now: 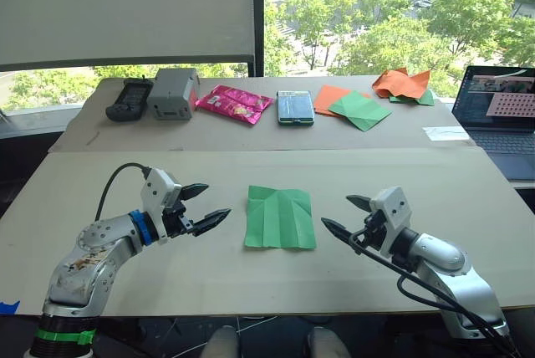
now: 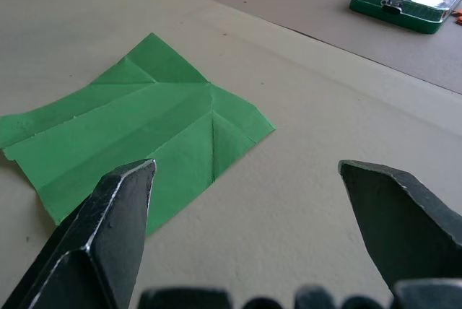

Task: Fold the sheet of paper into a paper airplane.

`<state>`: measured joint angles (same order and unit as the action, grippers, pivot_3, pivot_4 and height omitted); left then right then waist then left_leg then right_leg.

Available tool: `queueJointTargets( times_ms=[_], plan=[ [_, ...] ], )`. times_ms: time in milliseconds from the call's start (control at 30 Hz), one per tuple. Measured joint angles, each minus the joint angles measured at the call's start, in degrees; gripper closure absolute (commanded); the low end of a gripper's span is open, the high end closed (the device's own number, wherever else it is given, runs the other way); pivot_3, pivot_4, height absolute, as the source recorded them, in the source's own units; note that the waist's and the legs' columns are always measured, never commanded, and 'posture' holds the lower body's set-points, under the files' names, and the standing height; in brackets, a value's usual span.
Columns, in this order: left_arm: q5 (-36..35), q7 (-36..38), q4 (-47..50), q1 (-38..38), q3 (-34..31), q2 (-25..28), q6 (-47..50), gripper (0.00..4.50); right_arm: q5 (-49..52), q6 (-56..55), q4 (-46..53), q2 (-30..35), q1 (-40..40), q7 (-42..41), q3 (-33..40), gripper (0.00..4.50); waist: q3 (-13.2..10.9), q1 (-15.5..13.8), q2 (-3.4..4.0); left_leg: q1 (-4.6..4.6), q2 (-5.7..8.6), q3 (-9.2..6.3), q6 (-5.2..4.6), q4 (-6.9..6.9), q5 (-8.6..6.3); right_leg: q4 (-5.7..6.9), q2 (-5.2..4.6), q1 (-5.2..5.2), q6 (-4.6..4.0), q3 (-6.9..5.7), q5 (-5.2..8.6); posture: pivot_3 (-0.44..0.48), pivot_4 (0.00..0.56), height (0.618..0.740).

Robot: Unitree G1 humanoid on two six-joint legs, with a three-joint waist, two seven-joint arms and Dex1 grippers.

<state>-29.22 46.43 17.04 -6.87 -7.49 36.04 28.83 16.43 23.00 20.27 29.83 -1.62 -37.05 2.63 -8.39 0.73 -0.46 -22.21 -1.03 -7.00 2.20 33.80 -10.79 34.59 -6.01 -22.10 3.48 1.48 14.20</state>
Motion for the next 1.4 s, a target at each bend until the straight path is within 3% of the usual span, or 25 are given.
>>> queueJointTargets(
  times_ms=[267, 467, 733, 1067, 1133, 1233, 1400],
  plan=[
    [0.12, 0.39, -0.28, -0.14, 1.78, -0.01, -0.09, 0.03, -0.54, -0.13, -0.72, -0.38, -0.25, 0.16, -0.31, 0.00, 0.00, -0.01, 0.00, 0.00, 0.00, 0.00, -0.01, 0.00, 0.00, 0.00, 0.00, 0.01, 0.00, 0.00, 0.00, 0.000, 0.150, 0.706],
    [0.64, 4.19, -2.85, -2.49, 5.77, -0.85, -1.81, 1.82, -0.94, -0.17, -0.93, -0.89, -0.27, 0.62, -0.67, 0.00, 0.00, -0.09, 0.01, -0.02, 0.01, 0.02, -0.04, 0.02, 0.02, 0.00, 0.00, 0.03, 0.00, 0.00, 0.00, 0.000, 0.150, 0.706],
    [10.35, 7.19, -16.33, -10.90, 17.43, -6.22, -9.58, 4.47, -1.79, -0.17, -1.02, -1.36, -0.31, 1.20, -1.97, 0.00, 0.02, -0.05, 0.00, -0.03, 0.04, 0.02, -0.28, 0.05, 0.18, 0.17, 0.00, 0.09, 0.04, 0.01, -0.03, 0.000, 0.150, 0.706],
    [20.22, 7.70, -27.45, -14.58, 23.31, -8.25, -17.84, 4.47, -0.98, 2.77, 5.11, -0.23, 2.43, 0.78, -2.51, 0.00, 0.11, -0.03, 0.01, 0.09, 0.03, 0.02, -0.34, 0.02, 0.23, 0.32, 0.00, 0.09, 0.04, 0.01, -0.02, 0.000, 0.150, 0.706],
    [20.92, 8.00, -27.95, -14.59, 23.43, -8.24, -18.99, 4.47, 0.79, 4.85, 7.80, 0.51, 3.01, -0.57, -3.73, 0.00, 0.17, 0.00, -0.05, 0.14, 0.03, 0.03, 0.02, 0.03, 0.01, 0.32, -0.03, 0.14, 0.04, 0.01, -0.01, 0.000, 0.150, 0.706],
    [22.03, 8.04, -28.16, -14.59, 23.74, -8.24, -20.22, 4.50, 3.05, 8.24, 11.08, 2.13, 3.28, -2.54, -5.52, 0.78, 0.21, 0.00, -0.08, 0.14, 0.04, 0.03, 0.03, 0.03, 0.00, 0.32, -0.06, 0.14, 0.03, 0.01, -0.01, 0.000, 0.150, 0.706],
    [22.66, 8.15, -28.15, -14.48, 24.20, -8.24, -20.80, 4.50, 4.60, 13.51, 13.33, 4.55, 3.40, -4.71, -11.48, 2.51, 0.36, -0.01, -0.18, 0.17, 0.04, 0.03, 0.03, 0.03, 0.01, 0.33, -0.06, 0.15, 0.03, 0.00, 0.00, 0.000, 0.150, 0.706]
  ],
)
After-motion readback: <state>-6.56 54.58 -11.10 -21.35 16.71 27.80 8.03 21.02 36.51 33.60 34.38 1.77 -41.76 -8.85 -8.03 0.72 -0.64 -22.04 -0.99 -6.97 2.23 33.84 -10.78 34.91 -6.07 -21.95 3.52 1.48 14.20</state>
